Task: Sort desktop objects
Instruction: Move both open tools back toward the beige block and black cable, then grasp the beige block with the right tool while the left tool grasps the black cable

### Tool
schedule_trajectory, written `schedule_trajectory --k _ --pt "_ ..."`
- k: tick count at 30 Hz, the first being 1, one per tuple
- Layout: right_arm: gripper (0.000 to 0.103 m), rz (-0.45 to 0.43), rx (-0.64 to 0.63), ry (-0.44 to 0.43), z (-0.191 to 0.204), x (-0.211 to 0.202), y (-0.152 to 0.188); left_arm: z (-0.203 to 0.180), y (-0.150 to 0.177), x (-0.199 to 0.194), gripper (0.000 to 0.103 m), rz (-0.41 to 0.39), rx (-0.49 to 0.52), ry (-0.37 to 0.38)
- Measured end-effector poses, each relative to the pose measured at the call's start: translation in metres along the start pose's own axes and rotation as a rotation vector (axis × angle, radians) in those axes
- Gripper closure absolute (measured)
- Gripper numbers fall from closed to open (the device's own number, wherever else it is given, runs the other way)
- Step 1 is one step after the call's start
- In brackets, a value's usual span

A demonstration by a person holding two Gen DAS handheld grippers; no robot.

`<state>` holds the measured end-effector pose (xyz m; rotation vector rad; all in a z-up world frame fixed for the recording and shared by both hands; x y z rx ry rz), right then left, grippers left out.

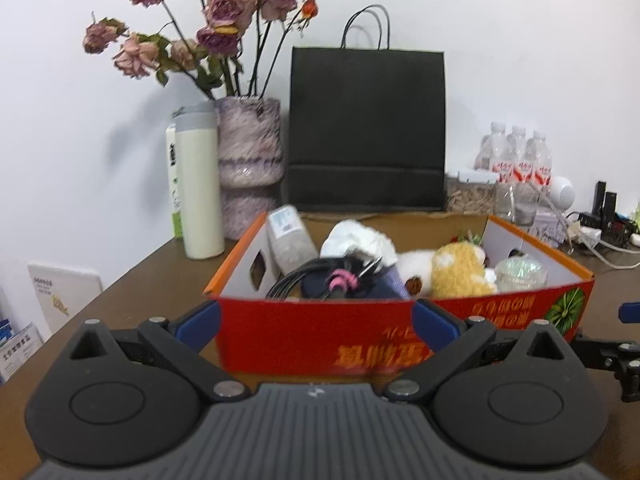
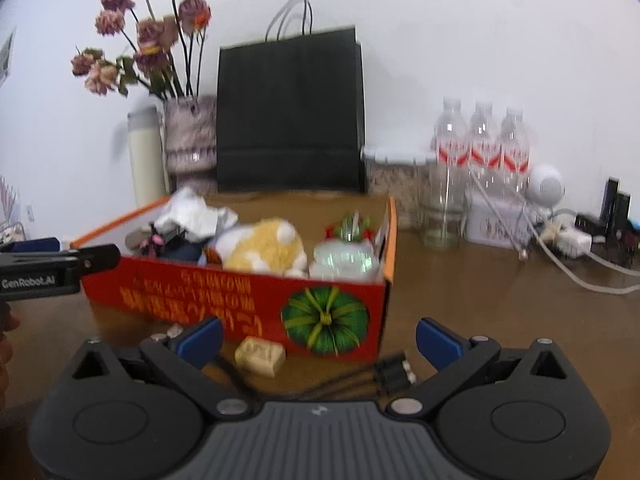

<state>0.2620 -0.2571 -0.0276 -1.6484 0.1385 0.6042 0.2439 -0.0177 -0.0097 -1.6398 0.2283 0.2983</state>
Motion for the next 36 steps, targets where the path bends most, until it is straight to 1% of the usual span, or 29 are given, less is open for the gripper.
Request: schedule_trajectory --k 5,9,13,18,22,24,25,26,27,28,30,32,34,35,36 --pt "0.0 0.131 0.003 0.003 -0.006 0.005 0.013 0.008 0.009 -0.002 0.0 0.092 -0.001 -0.012" --pt "0.0 0.181 0.056 0.001 -0.012 0.008 0.016 0.017 0.013 0.001 0.0 0.157 -0.029 -0.026" --pt "0.0 0.171 0.124 -0.022 -0.012 0.012 0.009 0.026 0.014 0.005 0.0 0.193 -0.066 -0.043" --pt "0.0 0.159 0.103 0.0 0.002 0.021 0.001 0.03 0.014 0.009 0.0 0.226 -0.078 -0.058" --pt "0.002 0.147 0.096 0.009 0.012 0.028 -0.005 0.035 0.012 0.01 0.0 0.235 -0.098 -0.058" --pt "0.01 0.144 0.083 0.001 0.019 0.032 -0.009 0.038 0.011 0.01 0.0 0.234 -0.105 -0.06" --pt "0.013 0.149 0.079 -0.007 0.023 0.035 -0.01 0.039 0.01 0.01 0.0 0.234 -0.107 -0.062" --pt "0.019 0.153 0.078 -0.014 0.027 0.038 -0.012 0.041 0.01 0.01 0.0 0.235 -0.108 -0.065" --pt "0.023 0.162 0.075 -0.021 0.032 0.043 -0.013 0.042 0.009 0.01 0.0 0.237 -0.11 -0.068" --pt "0.026 0.173 0.071 -0.022 0.036 0.047 -0.013 0.044 0.009 0.011 0.0 0.24 -0.111 -0.069" --pt "0.037 0.203 0.069 -0.004 0.044 0.055 -0.013 0.048 0.009 0.012 0.0 0.247 -0.115 -0.075" --pt "0.041 0.213 0.067 0.029 0.049 0.061 -0.015 0.053 0.009 0.013 0.0 0.253 -0.122 -0.081" --pt "0.045 0.218 0.067 0.041 0.051 0.063 -0.017 0.057 0.009 0.012 0.0 0.254 -0.133 -0.084" --pt "0.052 0.215 0.069 0.039 0.052 0.063 -0.016 0.059 0.009 0.012 0.0 0.254 -0.14 -0.084" --pt "0.065 0.211 0.065 0.035 0.052 0.062 -0.016 0.06 0.009 0.012 0.0 0.254 -0.146 -0.083"
Point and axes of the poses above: each gripper's, at about its wrist camera, not at the fingertips, and x roughly the way its jaws point, z to its left, y to its underside, the point moved 3 cm from there along x, roughly the way its jaws point, and after that the axes turned 6 degrees about -x, right-handed, at the moved point
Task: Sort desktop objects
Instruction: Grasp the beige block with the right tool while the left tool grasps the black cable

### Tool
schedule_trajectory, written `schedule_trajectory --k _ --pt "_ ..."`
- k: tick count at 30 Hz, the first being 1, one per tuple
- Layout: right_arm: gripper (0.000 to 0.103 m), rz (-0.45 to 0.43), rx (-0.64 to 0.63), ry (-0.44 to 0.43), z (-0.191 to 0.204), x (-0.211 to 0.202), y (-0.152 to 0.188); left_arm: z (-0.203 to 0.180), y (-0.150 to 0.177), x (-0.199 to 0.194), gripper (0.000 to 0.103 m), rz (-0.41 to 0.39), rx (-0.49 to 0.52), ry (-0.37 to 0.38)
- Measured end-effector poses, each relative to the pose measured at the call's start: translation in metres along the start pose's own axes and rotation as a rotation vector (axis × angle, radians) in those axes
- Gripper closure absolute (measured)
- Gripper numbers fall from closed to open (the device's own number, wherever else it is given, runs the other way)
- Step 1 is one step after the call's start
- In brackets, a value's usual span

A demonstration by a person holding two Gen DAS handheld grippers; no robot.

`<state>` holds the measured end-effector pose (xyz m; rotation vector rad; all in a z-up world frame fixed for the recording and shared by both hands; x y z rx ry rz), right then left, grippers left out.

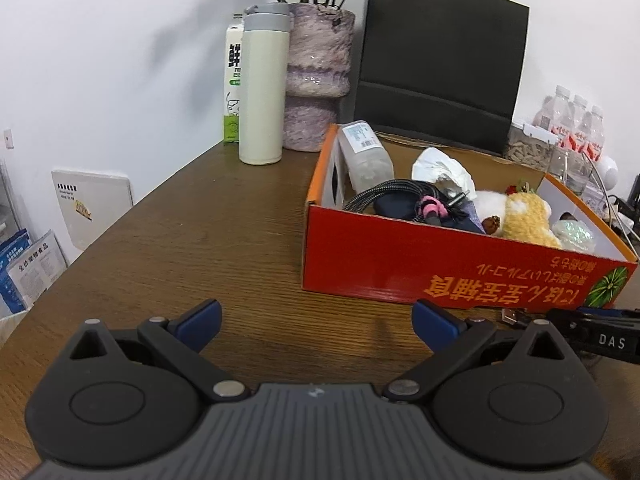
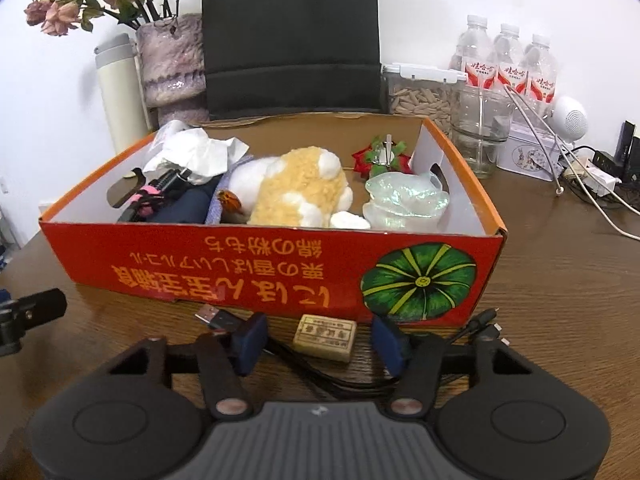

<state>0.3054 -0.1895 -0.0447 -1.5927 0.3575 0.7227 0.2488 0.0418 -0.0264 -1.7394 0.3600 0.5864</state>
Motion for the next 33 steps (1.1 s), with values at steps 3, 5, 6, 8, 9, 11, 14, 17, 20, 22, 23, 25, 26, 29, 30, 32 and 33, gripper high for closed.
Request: schedule_trajectory --k 3,5,6,8,9,11,14,17,20,22,23,25,26,29,30,32,33 --pt "0.072 -0.007 0.013 -0.015 -0.007 -0.003 0.003 0.0 0.001 -0.001 0.0 0.009 -0.011 0.017" --pt "0.072 -0.018 0.018 -0.018 -0.012 -0.006 0.005 -0.005 0.002 -0.002 0.0 0.012 -0.005 0.03" --pt "0.072 -0.027 0.017 -0.017 -0.014 -0.009 0.006 -0.007 0.003 -0.003 0.0 0.014 -0.001 0.034" --pt "0.072 -0.049 0.017 -0.023 -0.019 -0.017 0.006 -0.014 0.005 -0.004 0.0 0.018 0.003 0.051" --pt "0.072 -0.058 0.017 -0.026 -0.021 -0.02 0.006 -0.018 0.007 -0.005 0.0 0.022 0.006 0.06" --pt "0.072 -0.081 0.018 -0.024 -0.028 -0.028 0.006 -0.028 0.011 -0.004 0.0 0.034 0.021 0.071" --pt "0.072 -0.101 0.026 -0.018 -0.042 -0.037 0.008 -0.046 0.018 -0.002 0.0 0.055 0.047 0.081" --pt "0.072 -0.107 0.04 -0.008 -0.057 -0.041 0.012 -0.067 0.024 -0.001 0.0 0.067 0.063 0.096" --pt "0.072 -0.118 0.05 0.015 -0.075 -0.047 0.015 -0.091 0.029 -0.001 0.0 0.066 0.089 0.12" --pt "0.072 -0.127 0.053 0.034 -0.089 -0.05 0.016 -0.109 0.033 -0.001 0.0 0.063 0.123 0.136" --pt "0.072 -0.128 0.057 0.041 -0.096 -0.051 0.017 -0.118 0.035 -0.001 0.0 0.059 0.142 0.143" --pt "0.072 -0.125 0.066 0.047 -0.11 -0.051 0.021 -0.138 0.039 0.0 0.0 0.054 0.184 0.157" --pt "0.072 -0.121 0.071 0.048 -0.116 -0.05 0.022 -0.147 0.041 0.001 0.0 0.053 0.205 0.162" --pt "0.072 -0.109 0.076 0.048 -0.132 -0.049 0.027 -0.174 0.048 0.001 0.0 0.043 0.26 0.191" --pt "0.072 -0.106 0.077 0.052 -0.137 -0.049 0.028 -0.183 0.05 0.002 0.0 0.04 0.276 0.2" --pt "0.072 -0.104 0.078 0.054 -0.146 -0.049 0.029 -0.2 0.053 0.003 0.0 0.033 0.311 0.222" --pt "0.072 -0.103 0.078 0.054 -0.15 -0.049 0.03 -0.209 0.055 0.004 0.0 0.032 0.332 0.232"
Point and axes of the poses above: each gripper's, at about its wrist camera, not at the fingertips, and x roughly the way its jaws point, z to its left, y to its underside, the point moved 3 cm from there along x, roughly the way its jaws point, and after that the axes turned 6 degrees about -x, right-handed, at the moved point
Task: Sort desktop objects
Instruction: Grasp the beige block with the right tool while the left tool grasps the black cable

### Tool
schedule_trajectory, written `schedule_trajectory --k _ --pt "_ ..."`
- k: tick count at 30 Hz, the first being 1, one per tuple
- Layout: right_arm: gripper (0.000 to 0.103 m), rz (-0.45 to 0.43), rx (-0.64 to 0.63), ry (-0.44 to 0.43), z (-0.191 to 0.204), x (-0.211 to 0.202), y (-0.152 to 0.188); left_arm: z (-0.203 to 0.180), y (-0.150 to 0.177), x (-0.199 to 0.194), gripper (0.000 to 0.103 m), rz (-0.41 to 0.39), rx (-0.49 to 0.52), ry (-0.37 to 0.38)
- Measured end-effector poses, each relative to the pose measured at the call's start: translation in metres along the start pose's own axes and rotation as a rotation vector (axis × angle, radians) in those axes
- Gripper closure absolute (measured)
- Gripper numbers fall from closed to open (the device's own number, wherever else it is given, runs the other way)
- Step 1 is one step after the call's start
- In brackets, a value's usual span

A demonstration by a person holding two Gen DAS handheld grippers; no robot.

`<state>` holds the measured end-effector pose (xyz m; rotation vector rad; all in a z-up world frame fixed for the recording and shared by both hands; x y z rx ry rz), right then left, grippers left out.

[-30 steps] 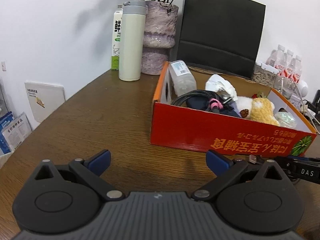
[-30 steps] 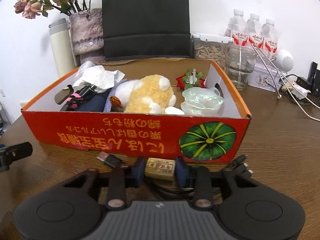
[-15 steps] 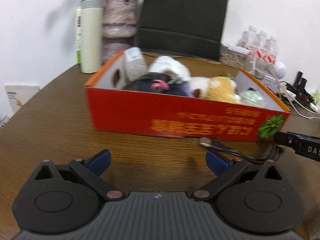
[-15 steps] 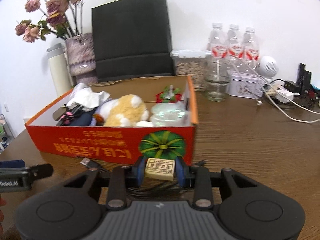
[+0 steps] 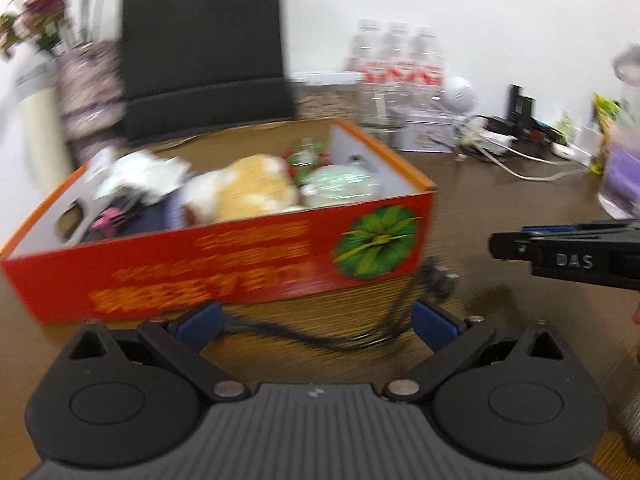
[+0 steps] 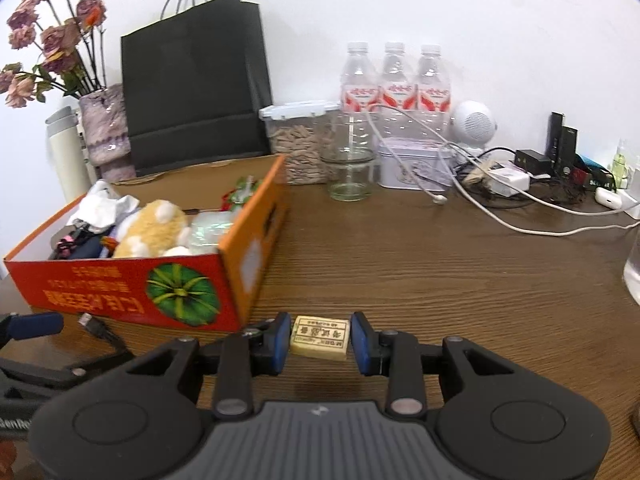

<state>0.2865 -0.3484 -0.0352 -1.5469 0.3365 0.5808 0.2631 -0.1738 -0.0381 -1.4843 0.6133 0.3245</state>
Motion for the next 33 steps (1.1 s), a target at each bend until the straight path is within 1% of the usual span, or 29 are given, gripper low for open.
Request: schedule_trajectory --k 4,6,7,9,11,12,13,14,15,16,17,18,19,20,25,26,31,33 --pt "0.072 0.005 -0.001 0.004 -0.016 0.0 0.003 -0.026 -0.001 0.017 0.0 0.019 0.068 0.021" --pt "0.072 0.008 0.003 0.0 -0.023 -0.001 0.004 -0.033 0.0 0.025 0.003 0.04 0.087 0.029" --pt "0.072 0.007 0.001 -0.001 -0.026 -0.001 0.004 -0.036 0.0 0.03 0.007 0.062 0.09 0.033" --pt "0.072 0.001 -0.004 0.0 -0.032 -0.004 0.004 -0.035 -0.002 0.034 0.014 0.072 0.055 0.058" --pt "0.072 -0.005 -0.004 -0.005 -0.037 -0.006 0.003 -0.033 -0.003 0.038 0.024 0.085 0.025 0.089" --pt "0.072 -0.007 -0.004 -0.007 -0.039 -0.007 0.004 -0.032 -0.003 0.038 0.027 0.088 0.02 0.099" --pt "0.072 -0.007 -0.003 -0.01 -0.04 -0.008 0.004 -0.032 -0.004 0.037 0.039 0.085 0.03 0.103" --pt "0.072 -0.007 -0.004 -0.013 -0.041 -0.008 0.004 -0.032 -0.005 0.036 0.052 0.087 0.032 0.118" --pt "0.072 -0.007 -0.005 -0.017 -0.041 -0.009 0.004 -0.033 -0.006 0.034 0.06 0.092 0.036 0.128" --pt "0.072 -0.008 -0.006 -0.021 -0.041 -0.009 0.004 -0.034 -0.006 0.033 0.071 0.099 0.04 0.139" --pt "0.072 -0.009 -0.006 -0.026 -0.041 -0.01 0.004 -0.035 -0.006 0.032 0.08 0.106 0.041 0.142" --pt "0.072 -0.009 -0.005 -0.033 -0.04 -0.012 0.004 -0.036 -0.006 0.031 0.083 0.111 0.041 0.146" --pt "0.072 -0.011 -0.002 -0.042 -0.039 -0.013 0.003 -0.037 -0.005 0.03 0.091 0.113 0.036 0.147" --pt "0.072 -0.013 -0.001 -0.052 -0.037 -0.015 0.004 -0.038 -0.005 0.029 0.095 0.112 0.03 0.147" --pt "0.072 -0.023 -0.026 -0.076 -0.025 -0.02 0.005 -0.038 -0.003 0.019 0.097 0.083 -0.002 0.141" --pt "0.072 -0.024 -0.029 -0.081 -0.023 -0.02 0.005 -0.037 -0.003 0.016 0.1 0.071 -0.002 0.138" --pt "0.072 -0.029 -0.032 -0.096 -0.018 -0.024 0.006 -0.033 -0.006 -0.008 0.1 -0.01 0.012 0.119" --pt "0.072 -0.034 -0.03 -0.103 -0.016 -0.025 0.006 -0.031 -0.007 -0.016 0.1 -0.028 0.013 0.113"
Point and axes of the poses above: each gripper's, at about its wrist camera, not at the fingertips, and x roughly the way its jaws point, z to its left, y to its underside, the point moved 3 cm from there along x, roughly the way its jaws point, and after that the axes turned 6 degrees about -x, right-handed, at the moved point
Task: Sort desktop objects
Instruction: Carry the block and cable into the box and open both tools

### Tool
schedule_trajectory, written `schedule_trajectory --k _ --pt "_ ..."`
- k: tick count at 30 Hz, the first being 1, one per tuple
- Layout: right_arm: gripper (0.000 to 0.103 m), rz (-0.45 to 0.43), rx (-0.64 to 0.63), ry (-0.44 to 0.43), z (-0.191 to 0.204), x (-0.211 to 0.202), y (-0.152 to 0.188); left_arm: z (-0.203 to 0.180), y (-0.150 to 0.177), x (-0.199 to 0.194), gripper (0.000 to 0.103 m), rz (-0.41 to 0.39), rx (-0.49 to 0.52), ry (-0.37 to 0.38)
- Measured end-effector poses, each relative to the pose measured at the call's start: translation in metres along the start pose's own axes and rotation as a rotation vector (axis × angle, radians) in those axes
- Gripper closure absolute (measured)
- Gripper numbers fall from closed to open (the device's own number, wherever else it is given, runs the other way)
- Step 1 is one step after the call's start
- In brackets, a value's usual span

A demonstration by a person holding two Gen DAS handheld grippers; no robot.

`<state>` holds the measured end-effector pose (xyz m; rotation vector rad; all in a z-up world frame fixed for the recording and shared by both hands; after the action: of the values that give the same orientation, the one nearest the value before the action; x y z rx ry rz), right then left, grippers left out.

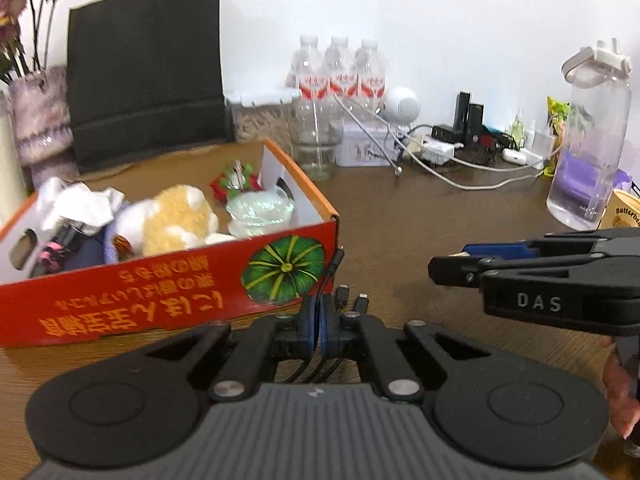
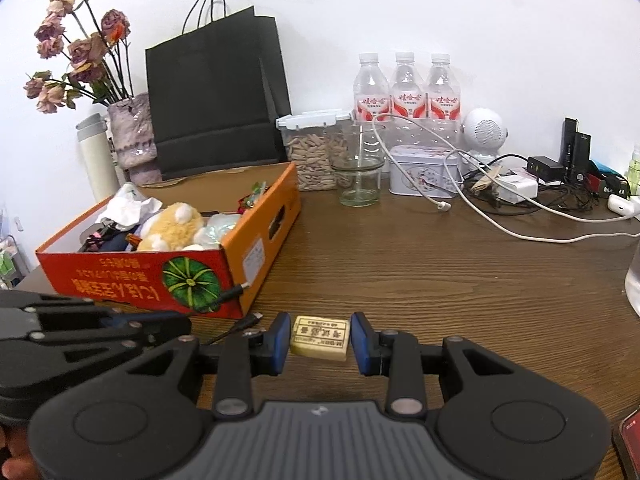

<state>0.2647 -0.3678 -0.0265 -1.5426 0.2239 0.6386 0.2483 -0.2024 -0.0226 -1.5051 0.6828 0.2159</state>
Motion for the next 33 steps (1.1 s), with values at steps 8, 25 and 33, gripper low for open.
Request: schedule_trajectory --k 8,25,33 --pt "0.072 -0.044 0.0 -0.041 0.021 -0.013 -0.002 0.014 -0.007 -0.042 0.1 -0.092 -0.025 -0.025" --pt "0.072 -0.203 0.03 -0.092 0.084 -0.057 -0.045 0.058 -0.067 -0.133 0.1 -0.291 -0.049 -0.025" --pt "0.072 -0.258 0.018 -0.09 0.104 -0.055 -0.094 0.079 -0.125 -0.146 0.1 -0.387 -0.043 -0.024"
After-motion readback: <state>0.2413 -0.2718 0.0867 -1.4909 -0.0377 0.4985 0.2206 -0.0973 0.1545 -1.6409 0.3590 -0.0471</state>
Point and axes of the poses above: each gripper's, at about its wrist camera, not at the fingertips, and x roughly the way its jaws point, z to its left, y to its underside, the point moved 3 cm from there along x, roughly the way its jaws point, and after that the axes turned 6 degrees about -x, right-handed, at the moved point
